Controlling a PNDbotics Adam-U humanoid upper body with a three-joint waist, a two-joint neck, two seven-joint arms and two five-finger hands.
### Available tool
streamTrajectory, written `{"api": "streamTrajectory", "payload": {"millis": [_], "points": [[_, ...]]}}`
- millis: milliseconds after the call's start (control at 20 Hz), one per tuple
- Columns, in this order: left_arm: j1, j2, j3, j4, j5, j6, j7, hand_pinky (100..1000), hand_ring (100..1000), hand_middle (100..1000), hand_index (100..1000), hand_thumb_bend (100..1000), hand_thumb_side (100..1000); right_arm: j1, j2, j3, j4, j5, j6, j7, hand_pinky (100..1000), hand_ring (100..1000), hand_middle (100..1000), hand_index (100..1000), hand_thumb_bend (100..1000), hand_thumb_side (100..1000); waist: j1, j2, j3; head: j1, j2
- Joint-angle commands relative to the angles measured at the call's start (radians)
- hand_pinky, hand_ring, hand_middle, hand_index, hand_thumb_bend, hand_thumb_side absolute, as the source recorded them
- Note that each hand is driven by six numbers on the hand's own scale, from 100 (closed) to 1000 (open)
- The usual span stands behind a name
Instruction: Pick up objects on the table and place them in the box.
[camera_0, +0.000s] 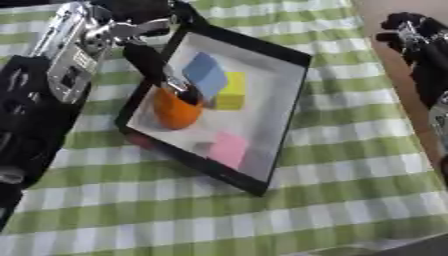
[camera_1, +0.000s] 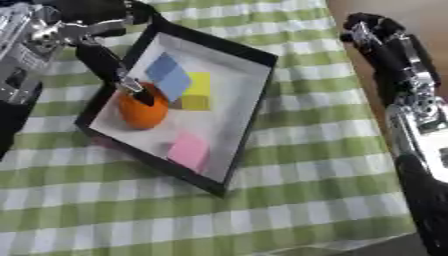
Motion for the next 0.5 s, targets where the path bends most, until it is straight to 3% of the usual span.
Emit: {"api": "streamTrajectory", "payload": {"millis": [50, 500], "points": [[-0.013, 0.065, 0.048, -0.040, 0.060, 0.031, 0.013, 896, 886, 848, 929, 918, 626, -0.006, -0.028, -0.013, -0.012, -0.008, -0.001, -0.005, 964, 754, 703, 725, 100, 483, -0.006, -0.045, 0.003, -0.008, 0.001], [-0.002, 0.200, 0.137, 0.008, 0.162, 0.122, 0.060, 876, 860, 823, 879, 755, 569, 0.001, -0.034, -0.019, -0.013, -0.009, -0.004, -0.012, 964, 753, 702, 725, 100, 477, -0.007, -0.051, 0.015, -0.017, 0.001]]}}
